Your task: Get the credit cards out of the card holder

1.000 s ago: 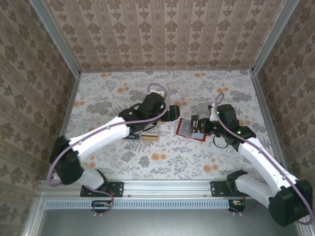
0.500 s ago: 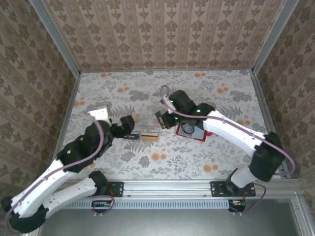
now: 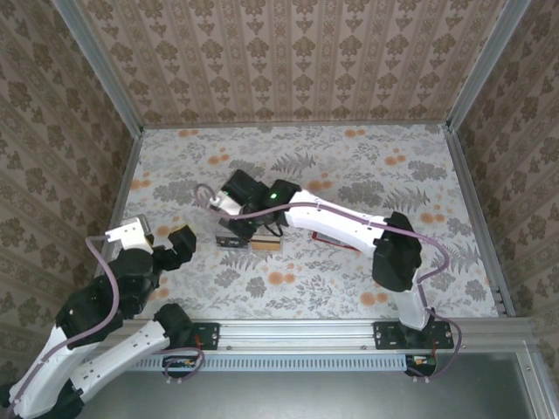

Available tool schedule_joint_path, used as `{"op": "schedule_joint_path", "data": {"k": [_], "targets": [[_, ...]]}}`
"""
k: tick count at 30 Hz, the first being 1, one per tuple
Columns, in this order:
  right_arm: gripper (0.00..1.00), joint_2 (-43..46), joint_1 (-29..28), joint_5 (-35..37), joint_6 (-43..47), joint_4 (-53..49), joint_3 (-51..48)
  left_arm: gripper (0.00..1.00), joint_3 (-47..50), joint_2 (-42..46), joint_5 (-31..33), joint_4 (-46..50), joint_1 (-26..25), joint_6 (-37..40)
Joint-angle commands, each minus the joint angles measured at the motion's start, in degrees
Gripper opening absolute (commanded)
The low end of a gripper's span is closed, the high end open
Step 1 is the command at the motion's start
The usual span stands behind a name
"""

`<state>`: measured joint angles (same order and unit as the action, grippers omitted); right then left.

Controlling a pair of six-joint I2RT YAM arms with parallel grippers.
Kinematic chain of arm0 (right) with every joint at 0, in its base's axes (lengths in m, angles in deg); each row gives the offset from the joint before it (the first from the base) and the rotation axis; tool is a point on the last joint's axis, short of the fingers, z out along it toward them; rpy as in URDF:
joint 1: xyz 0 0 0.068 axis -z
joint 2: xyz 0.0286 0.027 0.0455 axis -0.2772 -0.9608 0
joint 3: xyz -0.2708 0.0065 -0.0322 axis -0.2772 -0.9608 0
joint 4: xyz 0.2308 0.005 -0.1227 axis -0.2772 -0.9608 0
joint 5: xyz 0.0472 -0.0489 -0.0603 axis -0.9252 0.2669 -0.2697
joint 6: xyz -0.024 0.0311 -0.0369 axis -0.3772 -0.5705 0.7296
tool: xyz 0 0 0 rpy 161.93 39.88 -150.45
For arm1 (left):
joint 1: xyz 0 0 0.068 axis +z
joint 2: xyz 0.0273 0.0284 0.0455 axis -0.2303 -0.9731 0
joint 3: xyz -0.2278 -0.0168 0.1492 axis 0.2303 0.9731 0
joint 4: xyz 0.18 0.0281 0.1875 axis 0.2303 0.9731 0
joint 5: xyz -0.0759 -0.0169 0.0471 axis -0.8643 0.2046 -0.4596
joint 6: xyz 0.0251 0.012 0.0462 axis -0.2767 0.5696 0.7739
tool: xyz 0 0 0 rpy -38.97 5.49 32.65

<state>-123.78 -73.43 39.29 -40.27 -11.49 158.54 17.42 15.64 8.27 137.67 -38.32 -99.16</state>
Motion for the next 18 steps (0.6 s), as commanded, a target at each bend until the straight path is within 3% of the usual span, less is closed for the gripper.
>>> {"op": "schedule_joint_path", "data": {"k": [1,7,18], "targets": [[0.00,-3.91,-1.73,3.65,8.07,-5.18,4.53,1.00,-2.43,1.17,2.68,4.74,0.57,-0.71],[0.00,-9.58,-2.47,3.78,11.15,-8.46,10.18,1.00,-3.91,2.19,3.96,7.59,0.51,-1.22],[0.00,-12.52,-2.60,7.71,14.55,-8.71,10.78,1.00,-4.06,3.68,5.33,9.22,0.56,-1.31]]}}
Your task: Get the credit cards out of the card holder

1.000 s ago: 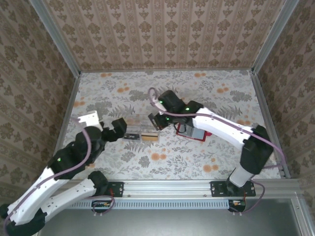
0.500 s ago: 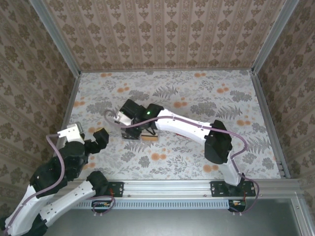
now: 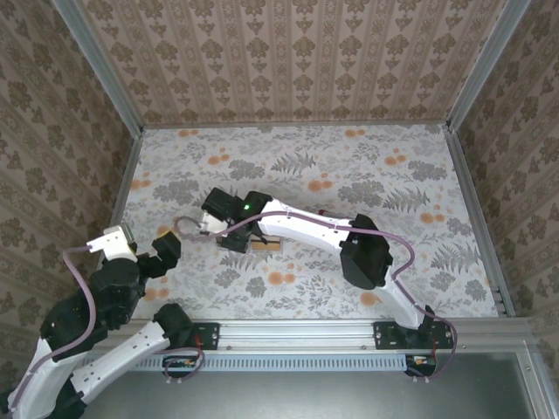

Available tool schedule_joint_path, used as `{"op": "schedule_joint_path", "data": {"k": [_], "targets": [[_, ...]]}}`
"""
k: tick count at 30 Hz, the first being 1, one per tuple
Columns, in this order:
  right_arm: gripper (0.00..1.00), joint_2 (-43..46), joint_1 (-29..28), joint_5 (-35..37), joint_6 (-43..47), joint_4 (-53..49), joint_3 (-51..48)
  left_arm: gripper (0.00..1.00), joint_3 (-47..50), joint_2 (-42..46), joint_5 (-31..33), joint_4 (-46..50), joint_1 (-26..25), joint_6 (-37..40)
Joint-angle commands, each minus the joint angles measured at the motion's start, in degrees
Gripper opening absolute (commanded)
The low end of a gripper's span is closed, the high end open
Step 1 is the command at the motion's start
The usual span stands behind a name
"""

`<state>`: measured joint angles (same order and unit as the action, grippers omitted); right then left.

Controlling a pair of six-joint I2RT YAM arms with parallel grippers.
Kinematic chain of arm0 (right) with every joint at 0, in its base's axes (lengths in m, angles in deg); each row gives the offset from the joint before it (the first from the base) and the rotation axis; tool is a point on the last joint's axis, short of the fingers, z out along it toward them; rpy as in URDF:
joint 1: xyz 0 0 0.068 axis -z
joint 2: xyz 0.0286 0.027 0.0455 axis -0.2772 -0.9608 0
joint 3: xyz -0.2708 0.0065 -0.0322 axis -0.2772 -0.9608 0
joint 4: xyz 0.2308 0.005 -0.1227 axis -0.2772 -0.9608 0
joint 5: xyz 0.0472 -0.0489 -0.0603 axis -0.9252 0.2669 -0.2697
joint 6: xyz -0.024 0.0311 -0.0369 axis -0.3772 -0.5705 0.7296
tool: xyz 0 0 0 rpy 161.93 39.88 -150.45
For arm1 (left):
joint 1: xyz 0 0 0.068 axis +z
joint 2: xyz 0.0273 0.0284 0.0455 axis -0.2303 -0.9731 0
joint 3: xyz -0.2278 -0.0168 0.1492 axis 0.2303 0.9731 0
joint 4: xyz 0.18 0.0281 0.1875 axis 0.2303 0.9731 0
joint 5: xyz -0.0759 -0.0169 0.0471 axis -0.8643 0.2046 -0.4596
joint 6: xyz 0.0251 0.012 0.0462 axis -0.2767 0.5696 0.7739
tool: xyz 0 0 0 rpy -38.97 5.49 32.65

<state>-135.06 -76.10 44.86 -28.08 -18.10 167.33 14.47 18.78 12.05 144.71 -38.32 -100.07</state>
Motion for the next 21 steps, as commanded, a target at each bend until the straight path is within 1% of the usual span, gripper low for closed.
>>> {"op": "schedule_joint_path", "data": {"k": [1,4,15,21], "targets": [[0.00,-1.43,0.05,2.57,2.62,-2.06,2.03,1.00,-1.20,0.58,1.70,2.42,0.54,-0.53],[0.00,-1.94,0.15,3.59,2.96,-1.85,2.04,1.00,-1.37,0.84,2.07,2.98,0.52,-0.53],[0.00,-1.24,1.37,1.64,1.84,-0.92,1.82,1.00,-0.55,1.96,0.70,3.08,0.52,0.71],[0.00,-1.32,1.38,1.74,2.58,-1.31,1.60,1.00,-1.77,2.79,1.00,5.97,0.51,0.90]]}}
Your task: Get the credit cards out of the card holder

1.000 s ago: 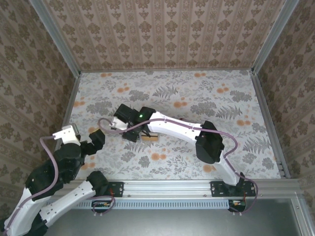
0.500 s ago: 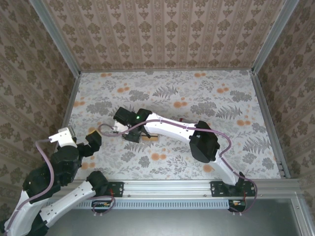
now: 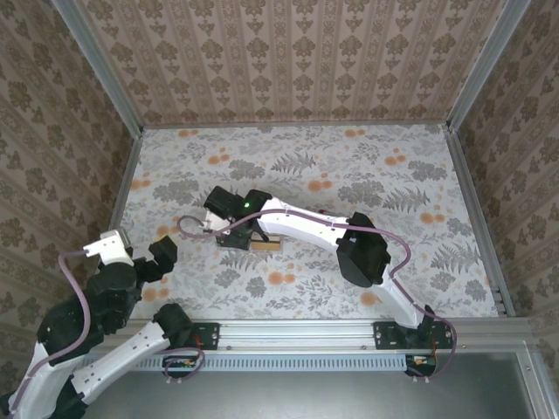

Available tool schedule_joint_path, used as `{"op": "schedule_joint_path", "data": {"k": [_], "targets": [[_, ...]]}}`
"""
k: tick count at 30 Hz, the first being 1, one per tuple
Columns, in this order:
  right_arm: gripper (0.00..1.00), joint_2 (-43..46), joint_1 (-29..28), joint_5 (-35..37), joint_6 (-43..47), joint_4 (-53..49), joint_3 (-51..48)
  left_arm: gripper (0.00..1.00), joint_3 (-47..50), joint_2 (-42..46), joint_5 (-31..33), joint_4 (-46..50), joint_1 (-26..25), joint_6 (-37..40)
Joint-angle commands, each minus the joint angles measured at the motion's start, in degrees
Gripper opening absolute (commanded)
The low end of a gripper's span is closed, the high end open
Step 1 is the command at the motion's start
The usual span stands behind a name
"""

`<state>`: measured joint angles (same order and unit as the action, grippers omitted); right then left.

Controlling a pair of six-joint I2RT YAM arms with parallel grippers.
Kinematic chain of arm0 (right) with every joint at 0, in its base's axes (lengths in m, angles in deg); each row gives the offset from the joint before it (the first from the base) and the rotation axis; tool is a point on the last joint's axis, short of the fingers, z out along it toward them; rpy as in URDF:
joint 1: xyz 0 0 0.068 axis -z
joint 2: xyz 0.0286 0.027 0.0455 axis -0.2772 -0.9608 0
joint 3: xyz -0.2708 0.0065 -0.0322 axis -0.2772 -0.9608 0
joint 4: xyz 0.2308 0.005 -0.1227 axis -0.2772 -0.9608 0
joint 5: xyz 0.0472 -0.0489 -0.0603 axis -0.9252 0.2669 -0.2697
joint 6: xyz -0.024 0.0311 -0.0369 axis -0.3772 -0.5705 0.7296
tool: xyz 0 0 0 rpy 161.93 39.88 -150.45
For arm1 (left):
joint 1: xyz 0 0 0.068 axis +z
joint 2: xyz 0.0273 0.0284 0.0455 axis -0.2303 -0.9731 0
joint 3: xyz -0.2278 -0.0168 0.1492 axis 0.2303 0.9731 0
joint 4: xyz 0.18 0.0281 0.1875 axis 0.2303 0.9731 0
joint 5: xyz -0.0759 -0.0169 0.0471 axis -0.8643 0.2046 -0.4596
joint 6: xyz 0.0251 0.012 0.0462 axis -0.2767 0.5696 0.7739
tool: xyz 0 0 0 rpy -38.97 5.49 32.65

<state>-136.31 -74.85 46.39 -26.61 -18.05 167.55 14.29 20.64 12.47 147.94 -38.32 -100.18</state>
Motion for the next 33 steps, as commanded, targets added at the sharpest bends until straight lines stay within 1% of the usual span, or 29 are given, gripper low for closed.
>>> {"op": "schedule_joint_path", "data": {"k": [1,12,25,33], "targets": [[0.00,-0.19,0.14,0.39,1.30,-1.44,1.34,1.00,-1.75,1.28,0.69,3.17,0.57,0.88],[0.00,-1.49,-0.35,2.50,2.44,-1.78,1.49,1.00,-4.35,4.60,4.12,7.45,0.51,-0.77],[0.00,-1.14,-1.71,0.69,1.91,-2.84,4.24,1.00,-4.03,5.39,4.45,8.13,0.38,-1.16],[0.00,-3.34,-1.62,1.80,2.44,-2.76,4.60,1.00,-3.38,6.42,4.42,8.90,0.22,-1.83]]}}
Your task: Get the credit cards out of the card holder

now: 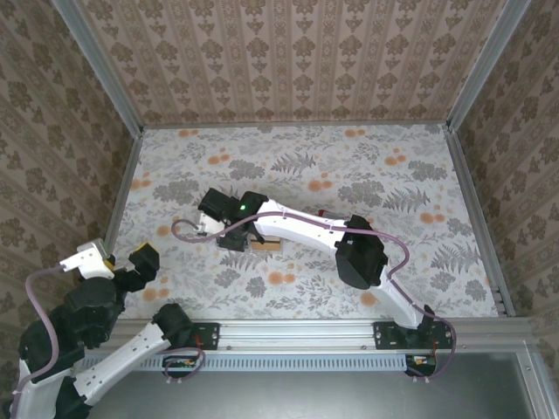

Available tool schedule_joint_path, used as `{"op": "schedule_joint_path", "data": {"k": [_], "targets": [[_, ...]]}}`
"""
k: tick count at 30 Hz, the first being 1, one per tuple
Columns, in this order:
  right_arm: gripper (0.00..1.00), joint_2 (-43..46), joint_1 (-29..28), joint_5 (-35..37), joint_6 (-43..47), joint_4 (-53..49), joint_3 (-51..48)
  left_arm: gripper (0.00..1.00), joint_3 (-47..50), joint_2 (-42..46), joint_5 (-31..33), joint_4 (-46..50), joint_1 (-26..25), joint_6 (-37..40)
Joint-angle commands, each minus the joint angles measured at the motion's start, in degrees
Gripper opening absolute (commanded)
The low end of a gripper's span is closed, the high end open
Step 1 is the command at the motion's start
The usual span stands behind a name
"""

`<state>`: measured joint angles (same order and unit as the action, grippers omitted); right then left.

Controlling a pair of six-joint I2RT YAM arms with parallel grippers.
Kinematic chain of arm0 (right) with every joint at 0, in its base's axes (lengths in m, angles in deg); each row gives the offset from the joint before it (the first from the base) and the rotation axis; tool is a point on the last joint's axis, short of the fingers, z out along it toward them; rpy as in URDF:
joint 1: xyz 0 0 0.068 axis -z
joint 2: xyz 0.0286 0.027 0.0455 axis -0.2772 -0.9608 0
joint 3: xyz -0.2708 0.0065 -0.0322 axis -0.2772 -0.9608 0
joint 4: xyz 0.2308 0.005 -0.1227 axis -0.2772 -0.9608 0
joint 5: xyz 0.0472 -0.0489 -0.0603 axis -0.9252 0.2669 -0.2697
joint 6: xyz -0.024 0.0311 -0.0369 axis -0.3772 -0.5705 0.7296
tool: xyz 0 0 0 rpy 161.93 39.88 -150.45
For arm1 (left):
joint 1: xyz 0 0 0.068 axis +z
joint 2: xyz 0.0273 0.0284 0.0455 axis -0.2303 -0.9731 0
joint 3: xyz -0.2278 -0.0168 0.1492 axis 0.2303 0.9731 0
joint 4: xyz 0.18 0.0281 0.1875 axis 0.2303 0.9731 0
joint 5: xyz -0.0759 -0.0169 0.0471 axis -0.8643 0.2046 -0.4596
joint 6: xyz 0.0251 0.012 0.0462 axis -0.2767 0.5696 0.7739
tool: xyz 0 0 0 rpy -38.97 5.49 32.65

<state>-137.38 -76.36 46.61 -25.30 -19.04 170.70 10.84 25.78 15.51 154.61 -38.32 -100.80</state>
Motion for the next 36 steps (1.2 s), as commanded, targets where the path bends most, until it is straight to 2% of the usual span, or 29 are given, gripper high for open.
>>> {"op": "schedule_joint_path", "data": {"k": [1,12,16,17,19,21,31,36], "targets": [[0.00,-2.55,-0.03,1.60,1.13,-1.71,1.51,1.00,0.04,1.29,1.43,2.41,0.20,-1.37],[0.00,-4.63,0.12,2.29,1.22,-1.07,1.50,1.00,0.24,1.65,1.40,3.09,-0.05,-1.76],[0.04,-4.81,0.15,2.70,1.00,-0.60,1.42,1.00,0.41,1.71,1.35,3.03,-0.08,-1.86],[0.08,-4.81,0.15,2.82,0.91,-0.39,1.44,1.00,0.50,1.81,1.26,3.02,-0.21,-1.95],[0.24,-4.81,0.15,3.04,0.78,-0.13,1.44,1.00,0.49,1.82,1.26,3.11,-0.21,-2.05],[0.29,-4.76,0.15,3.45,0.69,0.09,1.31,1.00,0.47,1.88,1.21,3.13,-0.20,-2.06],[0.31,-4.52,0.24,4.72,0.04,1.27,0.55,1.00,0.61,2.00,1.30,3.11,-0.35,-1.97],[0.31,-1.10,0.80,4.19,-1.81,4.63,-2.94,1.00,0.77,1.95,0.96,2.54,-0.49,-1.70]]}}
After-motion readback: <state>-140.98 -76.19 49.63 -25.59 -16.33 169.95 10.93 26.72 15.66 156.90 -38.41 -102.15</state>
